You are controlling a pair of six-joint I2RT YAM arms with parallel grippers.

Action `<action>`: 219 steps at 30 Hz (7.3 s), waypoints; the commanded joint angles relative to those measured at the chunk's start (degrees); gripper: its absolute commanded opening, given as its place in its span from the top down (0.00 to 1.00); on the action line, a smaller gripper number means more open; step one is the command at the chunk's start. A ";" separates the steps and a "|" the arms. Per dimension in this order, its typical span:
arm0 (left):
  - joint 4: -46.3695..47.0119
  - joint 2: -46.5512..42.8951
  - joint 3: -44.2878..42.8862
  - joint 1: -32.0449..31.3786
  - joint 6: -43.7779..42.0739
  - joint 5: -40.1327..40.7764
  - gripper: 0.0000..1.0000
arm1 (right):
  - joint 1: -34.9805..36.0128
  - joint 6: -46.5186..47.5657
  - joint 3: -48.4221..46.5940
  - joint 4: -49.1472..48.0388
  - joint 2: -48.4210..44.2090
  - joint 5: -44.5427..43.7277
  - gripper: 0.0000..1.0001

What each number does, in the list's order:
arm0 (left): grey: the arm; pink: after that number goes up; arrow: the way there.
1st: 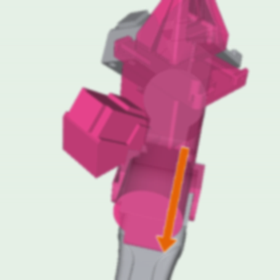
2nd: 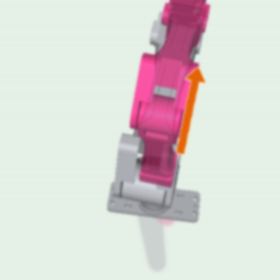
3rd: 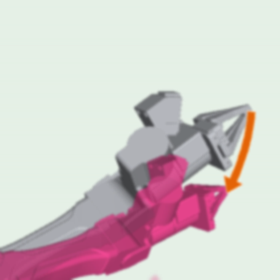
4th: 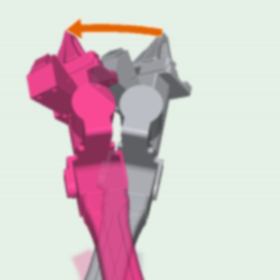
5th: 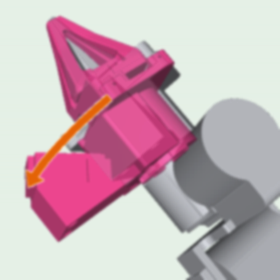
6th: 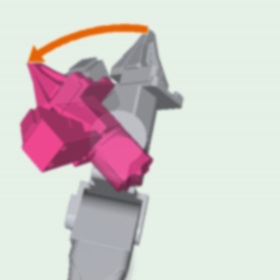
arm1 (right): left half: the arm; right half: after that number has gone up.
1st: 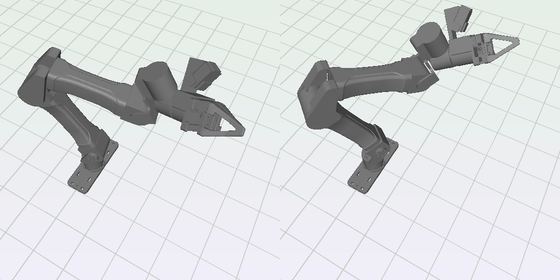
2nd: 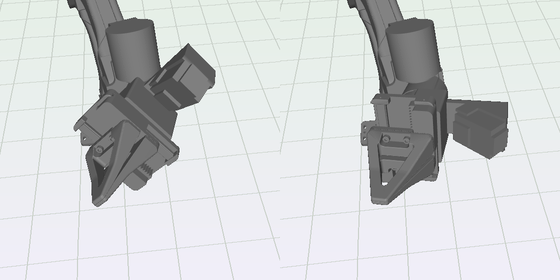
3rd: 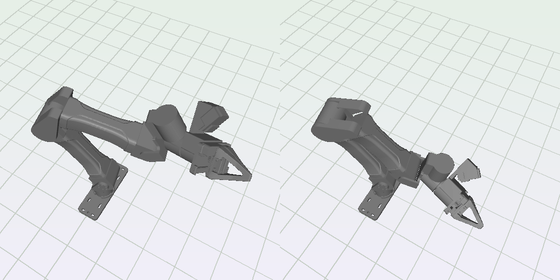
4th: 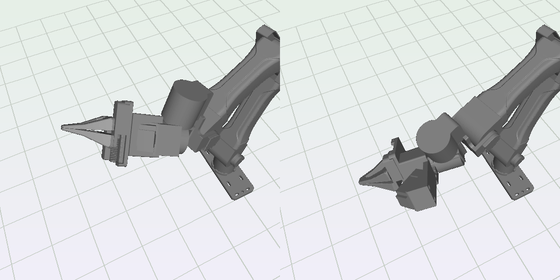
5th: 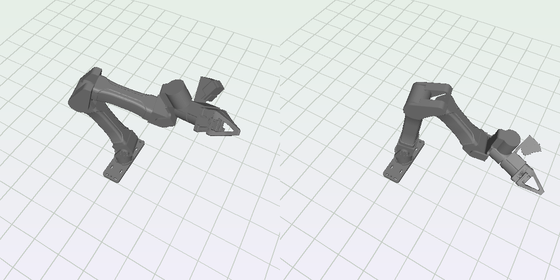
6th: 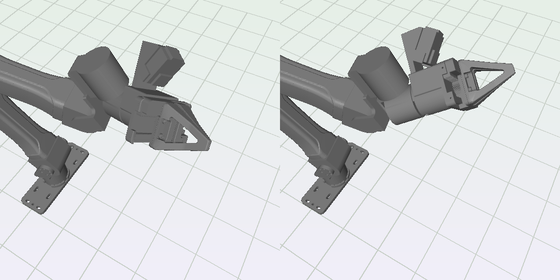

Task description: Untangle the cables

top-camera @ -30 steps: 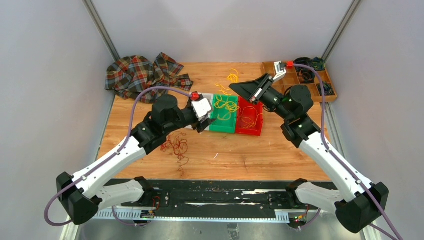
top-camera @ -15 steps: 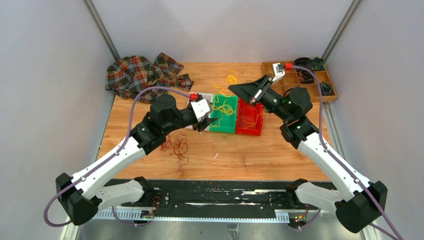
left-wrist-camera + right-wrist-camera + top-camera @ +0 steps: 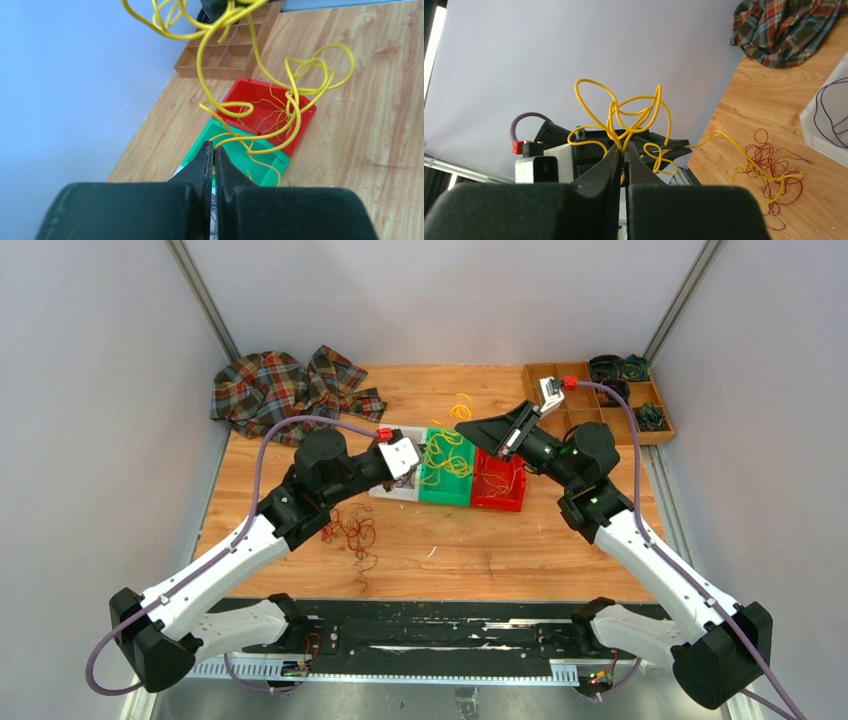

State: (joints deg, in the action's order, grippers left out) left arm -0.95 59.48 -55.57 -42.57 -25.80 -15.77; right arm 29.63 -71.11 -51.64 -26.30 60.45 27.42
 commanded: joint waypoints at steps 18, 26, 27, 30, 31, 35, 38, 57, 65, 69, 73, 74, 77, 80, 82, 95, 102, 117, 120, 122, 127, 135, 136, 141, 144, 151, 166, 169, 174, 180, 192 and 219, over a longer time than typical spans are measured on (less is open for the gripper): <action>7.73 -9.31 7.96 -0.15 -55.86 3.13 0.99 | -0.36 24.41 3.60 36.58 -16.28 -9.48 0.47; 7.63 -14.19 13.00 -0.15 -68.42 -9.52 0.99 | -0.27 34.65 -7.26 36.64 -9.81 -3.11 0.42; 7.63 -14.74 13.39 -0.15 -69.19 -10.71 0.99 | -0.24 34.67 -7.78 34.16 -8.61 -0.58 0.42; 7.63 -15.53 14.25 -0.15 -70.67 -11.87 0.99 | 1.61 33.84 -7.62 27.95 -5.59 4.75 0.42; 7.67 -15.60 14.22 -0.15 -70.70 -12.01 0.99 | 2.57 33.72 -7.15 25.96 -4.88 5.42 0.42; 8.21 -15.46 13.64 -0.15 -70.18 -11.99 0.99 | 7.94 33.34 -5.11 18.19 -2.95 6.34 0.43; 8.42 -15.67 13.48 -0.15 -70.05 -12.20 0.99 | 11.29 32.33 -1.94 9.81 -3.26 6.64 0.44; 8.36 -14.48 10.81 -0.24 -66.25 -14.57 0.99 | 19.53 38.96 -2.44 8.16 0.75 -4.51 0.51; 8.25 -13.97 10.00 -0.24 -66.17 -14.83 0.99 | 20.11 35.47 -0.48 4.27 2.16 -6.34 0.55; 8.25 -13.66 9.42 -0.30 -65.93 -15.15 0.99 | 20.49 34.54 -0.62 3.01 3.34 -8.34 0.56; 8.29 -13.28 8.61 -0.32 -65.12 -15.08 0.99 | 20.47 32.71 -1.01 1.82 5.14 -10.03 0.58; 8.25 -13.18 8.41 -0.32 -65.01 -15.08 0.99 | 20.51 31.81 -0.90 1.29 5.62 -10.74 0.58; 8.25 -12.90 7.99 -0.37 -64.69 -15.09 0.99 | 20.67 29.98 -0.40 -1.23 7.72 -11.14 0.61; 8.25 -12.81 7.61 -0.41 -64.38 -14.81 0.99 | 21.52 29.78 -0.41 -1.65 9.14 -12.08 0.62; 8.26 -12.77 7.43 -0.41 -64.37 -14.67 0.99 | 22.26 29.81 0.05 -1.80 9.42 -13.56 0.63; 8.33 -11.17 3.93 -0.41 -64.74 -12.21 0.99 | 25.13 29.87 8.44 -2.66 8.10 -22.71 0.71; 8.33 -9.46 -0.53 -0.41 -64.47 -11.76 0.99 | 25.13 29.14 14.29 -3.43 6.98 -26.32 0.73; 8.43 -8.27 -7.17 -0.41 -65.81 -10.09 0.99 | 25.13 27.88 20.59 -0.64 8.46 -27.42 0.82; 8.44 -7.88 -8.19 -0.41 -66.95 -10.01 0.99 | 25.13 28.79 21.17 2.08 7.86 -27.78 0.80; 8.42 -7.42 -9.46 -0.41 -66.95 -9.82 0.99 | 25.13 29.40 21.30 3.83 7.76 -28.30 0.76; 8.42 -7.05 -10.62 -0.41 -67.65 -9.41 0.99 | 25.13 31.78 20.44 9.51 5.55 -31.00 0.60; 8.42 -7.35 -10.25 -0.41 -68.97 -9.62 0.99 | 25.13 39.97 16.46 17.50 -4.48 -33.93 0.51; 8.47 -7.51 -9.98 -0.41 -69.09 -9.75 0.99 | 25.13 41.20 16.05 17.71 -6.24 -33.86 0.50; 8.33 -7.30 -10.11 -0.41 -69.56 -10.60 0.99 | 25.16 47.96 16.51 11.26 -12.70 -30.78 0.47; 8.33 -7.10 -10.41 -0.41 -69.72 -11.02 0.99 | 25.14 52.80 16.25 5.86 -12.50 -26.50 0.46; 8.33 -7.10 -10.36 -0.41 -69.83 -11.04 0.99 | 26.33 58.23 6.89 2.08 -5.73 -18.11 0.46; 8.33 -6.40 -13.23 -0.41 -67.73 -11.48 0.99 | 28.51 62.94 -0.87 -4.65 10.41 -26.52 0.49; 8.31 -6.26 -14.33 -0.41 -66.90 -11.55 0.99 | 28.47 60.86 -0.44 -4.89 12.29 -25.40 0.53; 8.34 -5.34 -16.49 -0.41 -66.33 -11.37 0.99 | 28.48 55.37 0.55 -4.40 16.29 -21.46 0.64; 8.33 -3.51 -20.64 -0.41 -65.88 -10.75 0.99 | 28.56 49.30 8.51 -12.41 19.82 -23.88 0.67; 8.51 1.33 -32.82 -0.41 -64.78 -7.38 0.99 | 28.91 42.29 16.01 -19.56 25.63 -26.53 0.68; 8.51 26.91 -88.94 -0.42 -64.94 -1.18 0.99 | 30.49 32.91 20.01 -18.37 34.71 -35.77 0.68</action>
State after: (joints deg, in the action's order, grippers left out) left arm 4.45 81.49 -134.43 -42.57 -89.60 -18.96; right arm 59.37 -36.05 -32.29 -45.89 94.21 -5.74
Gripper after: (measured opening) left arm 0.014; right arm 0.303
